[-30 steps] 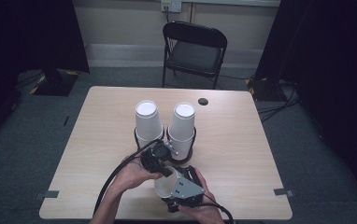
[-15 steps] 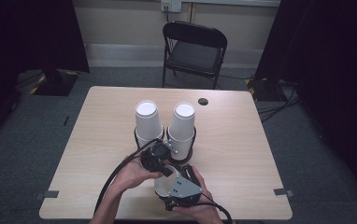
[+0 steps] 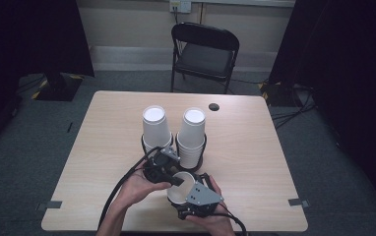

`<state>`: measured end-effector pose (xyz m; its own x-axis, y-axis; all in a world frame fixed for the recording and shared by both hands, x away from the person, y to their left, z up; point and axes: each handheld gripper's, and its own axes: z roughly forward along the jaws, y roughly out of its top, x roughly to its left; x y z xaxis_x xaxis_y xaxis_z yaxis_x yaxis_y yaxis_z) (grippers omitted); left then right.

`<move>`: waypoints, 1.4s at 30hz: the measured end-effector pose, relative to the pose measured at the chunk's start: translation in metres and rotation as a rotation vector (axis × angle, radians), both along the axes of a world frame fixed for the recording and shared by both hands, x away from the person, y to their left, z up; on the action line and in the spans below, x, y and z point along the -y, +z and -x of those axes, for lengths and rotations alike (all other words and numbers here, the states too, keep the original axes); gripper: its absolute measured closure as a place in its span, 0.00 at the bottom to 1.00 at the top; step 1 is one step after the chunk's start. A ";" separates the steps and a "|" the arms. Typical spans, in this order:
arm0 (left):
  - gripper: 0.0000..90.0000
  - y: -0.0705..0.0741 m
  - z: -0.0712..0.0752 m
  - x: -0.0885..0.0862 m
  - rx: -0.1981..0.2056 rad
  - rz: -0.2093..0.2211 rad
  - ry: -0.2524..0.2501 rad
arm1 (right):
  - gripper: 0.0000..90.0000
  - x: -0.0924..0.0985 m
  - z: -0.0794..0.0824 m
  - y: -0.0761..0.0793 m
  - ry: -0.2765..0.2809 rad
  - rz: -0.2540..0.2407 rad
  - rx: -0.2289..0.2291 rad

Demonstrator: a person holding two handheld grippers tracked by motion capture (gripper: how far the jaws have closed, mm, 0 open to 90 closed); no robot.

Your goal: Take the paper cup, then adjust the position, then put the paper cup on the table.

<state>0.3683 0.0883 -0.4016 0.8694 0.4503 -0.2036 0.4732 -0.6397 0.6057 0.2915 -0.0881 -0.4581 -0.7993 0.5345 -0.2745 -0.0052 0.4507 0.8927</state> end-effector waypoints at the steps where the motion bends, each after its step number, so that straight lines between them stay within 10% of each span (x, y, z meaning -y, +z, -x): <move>1: 0.77 -0.001 0.001 -0.001 0.005 0.024 0.010 | 0.11 0.001 -0.001 0.000 -0.019 0.003 -0.011; 19: 0.72 -0.008 0.012 -0.013 0.110 0.181 0.039 | 0.11 0.021 -0.007 -0.003 -0.085 -0.061 -0.055; 30: 0.65 -0.014 0.014 -0.034 0.143 0.348 0.103 | 0.11 0.034 -0.011 -0.005 -0.149 -0.066 -0.088; 42: 0.49 -0.040 0.028 -0.053 0.271 0.312 0.209 | 0.11 0.051 -0.017 -0.003 -0.205 -0.126 -0.107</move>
